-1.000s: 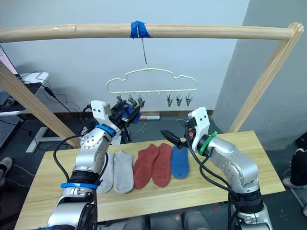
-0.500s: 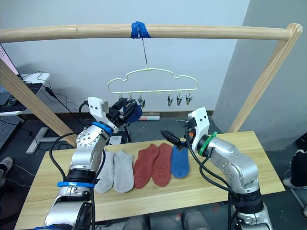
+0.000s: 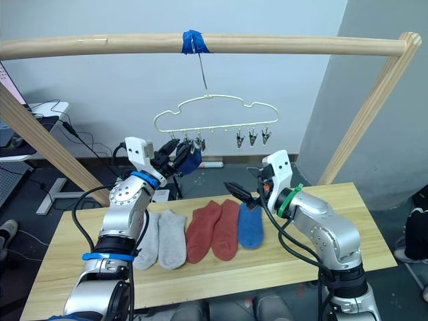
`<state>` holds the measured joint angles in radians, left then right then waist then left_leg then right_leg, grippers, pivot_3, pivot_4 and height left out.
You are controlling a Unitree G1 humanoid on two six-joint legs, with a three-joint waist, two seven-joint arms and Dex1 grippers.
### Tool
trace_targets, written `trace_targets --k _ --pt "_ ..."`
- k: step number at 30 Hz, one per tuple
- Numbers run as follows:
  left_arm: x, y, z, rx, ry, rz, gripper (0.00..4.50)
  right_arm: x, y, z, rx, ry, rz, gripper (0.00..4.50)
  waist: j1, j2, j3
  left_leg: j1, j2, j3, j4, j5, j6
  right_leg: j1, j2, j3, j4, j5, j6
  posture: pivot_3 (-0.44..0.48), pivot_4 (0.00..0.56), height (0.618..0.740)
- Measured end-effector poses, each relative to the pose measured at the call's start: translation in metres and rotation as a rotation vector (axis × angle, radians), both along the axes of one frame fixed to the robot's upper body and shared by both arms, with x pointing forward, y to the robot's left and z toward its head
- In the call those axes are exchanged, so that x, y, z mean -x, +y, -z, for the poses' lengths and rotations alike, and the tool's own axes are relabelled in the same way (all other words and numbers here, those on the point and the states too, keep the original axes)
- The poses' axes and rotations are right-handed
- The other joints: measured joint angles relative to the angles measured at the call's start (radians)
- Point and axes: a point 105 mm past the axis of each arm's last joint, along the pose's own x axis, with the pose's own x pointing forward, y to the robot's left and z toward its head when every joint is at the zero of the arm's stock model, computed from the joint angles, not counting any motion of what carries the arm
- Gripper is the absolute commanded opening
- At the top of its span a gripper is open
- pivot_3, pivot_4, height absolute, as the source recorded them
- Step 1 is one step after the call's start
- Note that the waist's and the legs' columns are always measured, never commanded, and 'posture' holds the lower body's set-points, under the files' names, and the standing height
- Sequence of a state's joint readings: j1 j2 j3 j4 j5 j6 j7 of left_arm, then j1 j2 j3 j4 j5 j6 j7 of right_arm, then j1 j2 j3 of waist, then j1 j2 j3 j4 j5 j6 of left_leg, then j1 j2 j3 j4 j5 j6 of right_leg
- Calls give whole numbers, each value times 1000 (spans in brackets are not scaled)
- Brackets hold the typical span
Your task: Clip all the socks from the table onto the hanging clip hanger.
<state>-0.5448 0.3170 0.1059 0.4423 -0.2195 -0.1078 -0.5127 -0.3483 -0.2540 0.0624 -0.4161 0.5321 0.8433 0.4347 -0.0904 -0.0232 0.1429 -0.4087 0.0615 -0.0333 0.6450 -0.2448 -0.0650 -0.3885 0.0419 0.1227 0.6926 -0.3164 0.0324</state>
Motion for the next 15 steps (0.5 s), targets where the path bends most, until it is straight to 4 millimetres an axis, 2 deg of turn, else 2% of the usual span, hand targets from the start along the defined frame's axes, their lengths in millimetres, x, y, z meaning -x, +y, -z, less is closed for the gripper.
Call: trace_targets --k 15 --pt "-2 -5 4 23 0 -3 1957 -1 -1 -3 12 -12 -5 4500 -2 0 0 0 0 0 0 0 0 0 0 0 0 0 0 -105 121 740"
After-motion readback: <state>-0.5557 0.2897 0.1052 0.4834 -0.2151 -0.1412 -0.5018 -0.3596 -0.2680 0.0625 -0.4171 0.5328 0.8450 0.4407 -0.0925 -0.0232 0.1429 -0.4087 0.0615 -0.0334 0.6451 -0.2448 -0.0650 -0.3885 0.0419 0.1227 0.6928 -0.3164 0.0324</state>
